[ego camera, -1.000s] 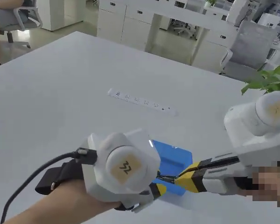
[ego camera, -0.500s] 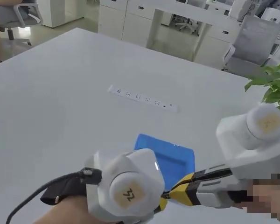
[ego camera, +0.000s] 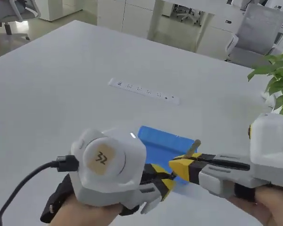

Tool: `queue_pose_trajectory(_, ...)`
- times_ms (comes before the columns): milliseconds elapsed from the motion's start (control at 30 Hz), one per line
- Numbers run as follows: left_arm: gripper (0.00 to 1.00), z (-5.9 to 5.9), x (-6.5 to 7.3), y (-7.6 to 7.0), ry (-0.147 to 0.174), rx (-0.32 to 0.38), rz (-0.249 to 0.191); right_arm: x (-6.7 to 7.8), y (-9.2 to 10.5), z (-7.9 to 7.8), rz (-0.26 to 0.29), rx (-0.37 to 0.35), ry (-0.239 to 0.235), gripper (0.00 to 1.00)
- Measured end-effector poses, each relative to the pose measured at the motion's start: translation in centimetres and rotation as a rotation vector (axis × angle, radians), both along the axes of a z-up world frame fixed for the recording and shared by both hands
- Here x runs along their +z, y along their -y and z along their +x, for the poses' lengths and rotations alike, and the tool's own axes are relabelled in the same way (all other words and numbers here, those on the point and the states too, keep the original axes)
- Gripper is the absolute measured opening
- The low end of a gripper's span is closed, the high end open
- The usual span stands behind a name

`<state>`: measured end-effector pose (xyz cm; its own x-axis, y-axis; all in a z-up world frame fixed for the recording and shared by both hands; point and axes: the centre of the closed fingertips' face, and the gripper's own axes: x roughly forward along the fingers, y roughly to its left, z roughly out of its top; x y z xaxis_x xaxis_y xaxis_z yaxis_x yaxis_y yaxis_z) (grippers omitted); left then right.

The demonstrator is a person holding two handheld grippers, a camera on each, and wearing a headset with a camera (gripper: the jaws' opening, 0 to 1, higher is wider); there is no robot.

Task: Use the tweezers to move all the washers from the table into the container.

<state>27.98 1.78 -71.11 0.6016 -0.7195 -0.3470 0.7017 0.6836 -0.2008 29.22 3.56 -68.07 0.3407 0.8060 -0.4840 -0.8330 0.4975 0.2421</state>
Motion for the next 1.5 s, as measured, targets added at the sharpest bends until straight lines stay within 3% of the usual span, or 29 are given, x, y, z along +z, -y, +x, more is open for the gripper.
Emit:
queue_pose_trajectory(33,0.03,-0.2,0.1,0.2,-0.019,-0.003,-0.021,0.0,0.1,-0.1,0.012,-0.016,-0.002,0.03)
queue_pose_trajectory(133,0.03,-0.5,-0.1,0.3,-0.007,-0.002,-0.005,-0.2,0.1,-0.4,0.005,0.002,-0.007,0.02)
queue_pose_trajectory(233,0.11,-0.9,-0.5,-0.4,-0.015,0.001,0.012,-0.6,0.5,-0.8,-0.069,0.067,0.023,0.02)
queue_pose_trajectory(300,0.15,-1.4,-1.2,-1.7,-0.029,0.013,0.058,-0.9,0.7,-1.0,-0.13,0.126,0.051,0.02)
queue_pose_trajectory(367,0.15,-1.7,-1.4,-3.3,-0.021,0.042,0.099,-1.8,1.1,-1.3,-0.226,0.197,0.067,0.02)
queue_pose_trajectory(400,0.15,-1.9,-1.4,-4.4,-0.015,0.067,0.118,-3.0,1.3,-1.7,-0.308,0.273,0.088,0.02)
queue_pose_trajectory(433,0.16,-2.0,-1.5,-5.1,-0.015,0.082,0.13,-3.9,1.4,-2.3,-0.357,0.316,0.077,0.02)
queue_pose_trajectory(467,0.17,-2.2,-1.6,-5.8,-0.018,0.096,0.143,-5.5,1.8,-2.7,-0.442,0.376,0.071,0.02)
queue_pose_trajectory(500,0.18,-2.4,-1.7,-6.9,-0.015,0.126,0.171,-6.0,1.9,-2.8,-0.466,0.392,0.075,0.02)
queue_pose_trajectory(533,0.2,-2.5,-1.7,-7.6,-0.009,0.143,0.19,-7.6,1.9,-3.0,-0.526,0.44,0.094,0.02)
queue_pose_trajectory(600,0.24,-3.1,-2.0,-9.0,-0.008,0.17,0.224,-10.1,1.7,-3.7,-0.591,0.493,0.093,0.02)
queue_pose_trajectory(733,0.38,-4.0,-2.4,-11.0,-0.016,0.24,0.262,-14.0,0.7,-5.1,-0.604,0.539,0.027,0.02)
queue_pose_trajectory(833,0.49,-4.6,-2.7,-12.2,-0.033,0.292,0.266,-16.3,0.2,-5.1,-0.668,0.601,0.082,0.03)
queue_pose_trajectory(1000,0.51,-5.1,-3.0,-13.8,-0.03,0.342,0.307,-18.1,-0.3,-5.3,-0.712,0.66,0.105,0.03)
queue_pose_trajectory(1167,0.51,-5.1,-2.9,-14.9,-0.028,0.365,0.315,-19.0,-0.2,-5.0,-0.731,0.691,0.152,0.03)
queue_pose_trajectory(1233,0.53,-5.1,-2.9,-15.1,-0.031,0.365,0.308,-18.7,-0.5,-4.9,-0.718,0.68,0.16,0.03)
queue_pose_trajectory(1367,0.63,-4.9,-2.6,-15.0,-0.044,0.359,0.302,-18.4,-0.7,-5.0,-0.668,0.621,0.152,0.05)
queue_pose_trajectory(1500,0.67,-4.6,-2.0,-14.8,-0.036,0.339,0.334,-17.4,-0.5,-5.1,-0.603,0.529,0.112,0.13)
